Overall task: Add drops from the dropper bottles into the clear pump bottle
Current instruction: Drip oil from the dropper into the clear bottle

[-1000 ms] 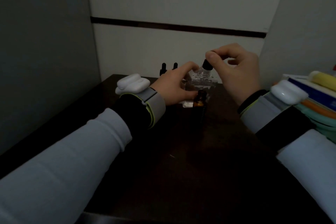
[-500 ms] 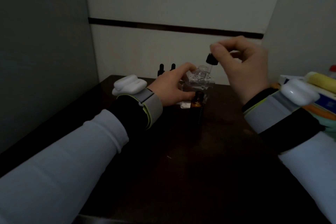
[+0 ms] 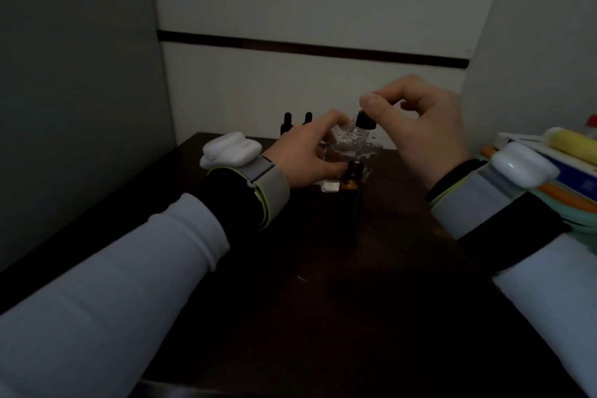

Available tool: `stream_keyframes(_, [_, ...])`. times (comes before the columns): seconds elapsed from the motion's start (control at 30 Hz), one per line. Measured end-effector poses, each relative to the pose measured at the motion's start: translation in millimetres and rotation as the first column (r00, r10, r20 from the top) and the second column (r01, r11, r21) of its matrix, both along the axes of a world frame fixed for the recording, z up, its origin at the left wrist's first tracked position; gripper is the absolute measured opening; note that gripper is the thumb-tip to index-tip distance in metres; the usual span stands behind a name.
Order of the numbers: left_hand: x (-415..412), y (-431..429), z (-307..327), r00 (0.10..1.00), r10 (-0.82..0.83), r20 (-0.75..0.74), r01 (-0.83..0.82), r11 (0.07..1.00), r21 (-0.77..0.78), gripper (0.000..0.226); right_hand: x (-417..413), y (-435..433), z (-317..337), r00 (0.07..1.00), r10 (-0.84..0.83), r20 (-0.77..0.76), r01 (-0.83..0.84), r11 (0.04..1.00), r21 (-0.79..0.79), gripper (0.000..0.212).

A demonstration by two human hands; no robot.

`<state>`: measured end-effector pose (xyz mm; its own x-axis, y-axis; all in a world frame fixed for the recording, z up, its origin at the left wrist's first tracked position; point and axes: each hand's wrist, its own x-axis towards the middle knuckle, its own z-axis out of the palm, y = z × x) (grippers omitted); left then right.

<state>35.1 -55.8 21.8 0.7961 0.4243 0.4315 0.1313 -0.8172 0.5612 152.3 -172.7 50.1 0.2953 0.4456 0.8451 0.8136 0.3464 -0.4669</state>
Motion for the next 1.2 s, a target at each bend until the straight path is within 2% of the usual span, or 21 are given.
stream_keyframes(0.43, [-2, -3, 2, 1.000, 0.004, -0.010, -0.004, 1.000, 0.000, 0.055, -1, 0, 0, 0.999, 0.046, -0.027, -0.047, 0.999, -0.020, 0.008])
stream_keyframes(0.53, [-2, -4, 3, 1.000, 0.010, -0.011, -0.010, 1.000, -0.001, 0.055, -2, 0, -1, 0.999, 0.034, 0.013, -0.033, 0.999, -0.032, 0.012])
stream_keyframes(0.67, [-2, -3, 2, 1.000, 0.013, -0.009, -0.013, 1.000, 0.000, 0.054, -1, 0, 0, 0.998, 0.050, -0.043, -0.052, 0.998, -0.043, 0.008])
stream_keyframes(0.83, [2, -1, -4, 0.999, 0.037, 0.021, -0.036, 0.997, -0.066, 0.062, -2, 0, -2, 0.999, 0.045, -0.017, -0.046, 0.996, -0.077, 0.013])
stream_keyframes(0.97, [6, 0, -11, 0.997, 0.048, 0.060, -0.035, 0.977, -0.211, 0.058, -1, 2, -3, 0.997, 0.063, -0.047, -0.067, 0.992, -0.104, 0.010])
stream_keyframes(1.2, [4, 0, -7, 0.998, 0.043, 0.056, -0.028, 0.968, -0.251, 0.055, -2, 1, -3, 0.997, 0.076, -0.022, -0.078, 0.989, -0.122, 0.012])
